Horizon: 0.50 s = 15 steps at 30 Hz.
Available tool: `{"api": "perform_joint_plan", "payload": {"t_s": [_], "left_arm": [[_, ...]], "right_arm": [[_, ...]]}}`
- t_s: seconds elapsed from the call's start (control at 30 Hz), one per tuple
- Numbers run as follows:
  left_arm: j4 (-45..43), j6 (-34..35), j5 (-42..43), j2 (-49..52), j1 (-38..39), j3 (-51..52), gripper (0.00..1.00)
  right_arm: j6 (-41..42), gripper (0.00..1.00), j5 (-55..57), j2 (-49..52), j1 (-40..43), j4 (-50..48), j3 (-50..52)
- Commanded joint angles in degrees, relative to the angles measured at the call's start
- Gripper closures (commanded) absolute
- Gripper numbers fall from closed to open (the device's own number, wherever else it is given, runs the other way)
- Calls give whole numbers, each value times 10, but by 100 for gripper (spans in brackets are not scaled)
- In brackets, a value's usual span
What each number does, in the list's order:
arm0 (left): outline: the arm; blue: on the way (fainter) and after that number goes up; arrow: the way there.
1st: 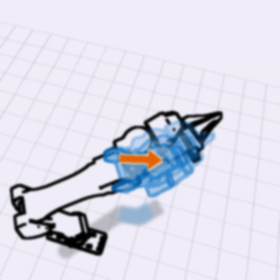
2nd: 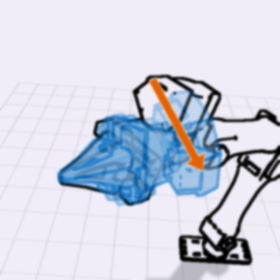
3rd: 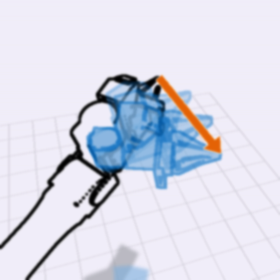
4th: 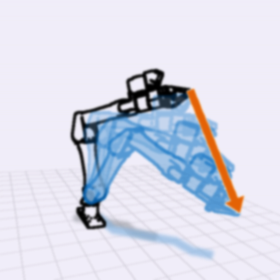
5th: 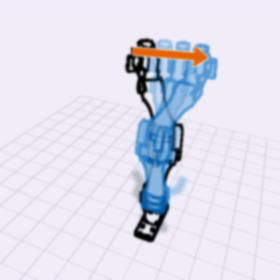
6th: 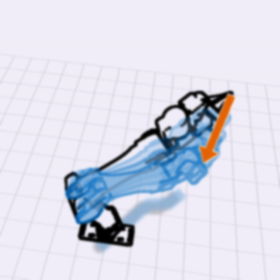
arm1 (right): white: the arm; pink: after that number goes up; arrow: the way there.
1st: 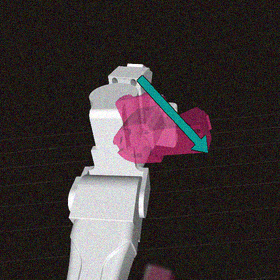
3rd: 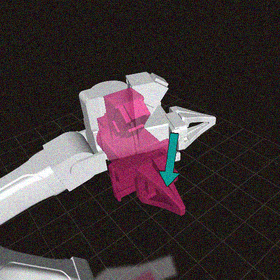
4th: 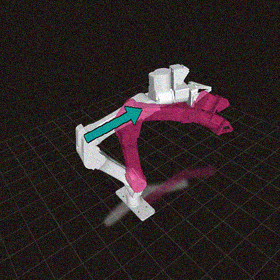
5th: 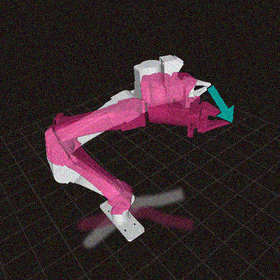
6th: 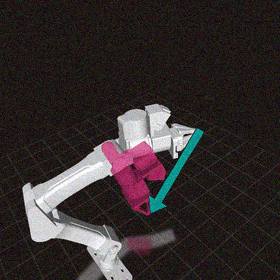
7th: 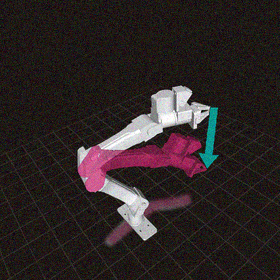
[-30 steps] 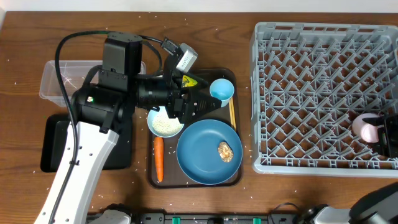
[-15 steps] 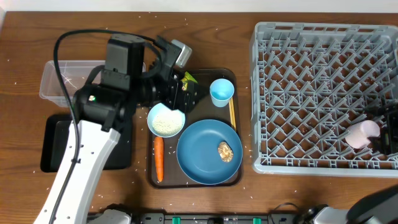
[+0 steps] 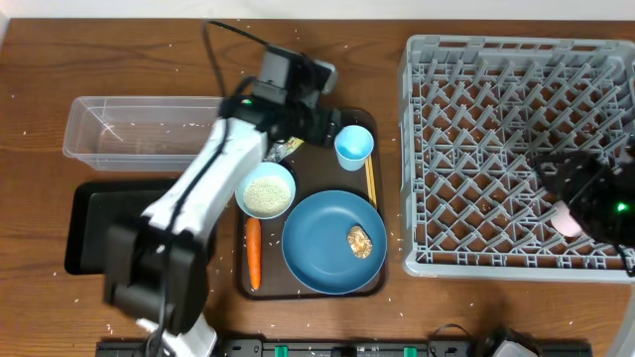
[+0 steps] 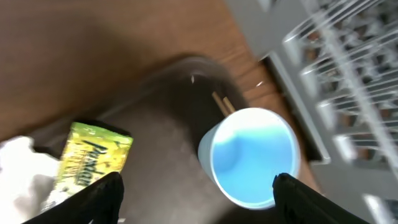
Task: Sort waste into correct bins and load items into the dishwasher rack
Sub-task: 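Grasp the blue cup with the left gripper and lift it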
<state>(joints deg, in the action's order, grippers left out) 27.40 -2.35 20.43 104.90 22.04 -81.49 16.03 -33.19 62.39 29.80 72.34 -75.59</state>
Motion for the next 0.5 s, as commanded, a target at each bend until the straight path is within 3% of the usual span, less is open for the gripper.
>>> {"api": "perform_joint_plan", "payload": {"t_s": [0.0, 0.23, 0.47], "left_arm": [[-14, 23, -25, 28, 7, 2, 22], [-23, 25, -25, 85, 26, 2, 40], [-31, 40, -43, 104, 33, 2, 73]], "right_arm": [[-18, 19, 44, 3, -23, 14, -5], [-17, 18, 73, 12, -31, 18, -5], [-18, 18, 73, 17, -33, 27, -4]]}}
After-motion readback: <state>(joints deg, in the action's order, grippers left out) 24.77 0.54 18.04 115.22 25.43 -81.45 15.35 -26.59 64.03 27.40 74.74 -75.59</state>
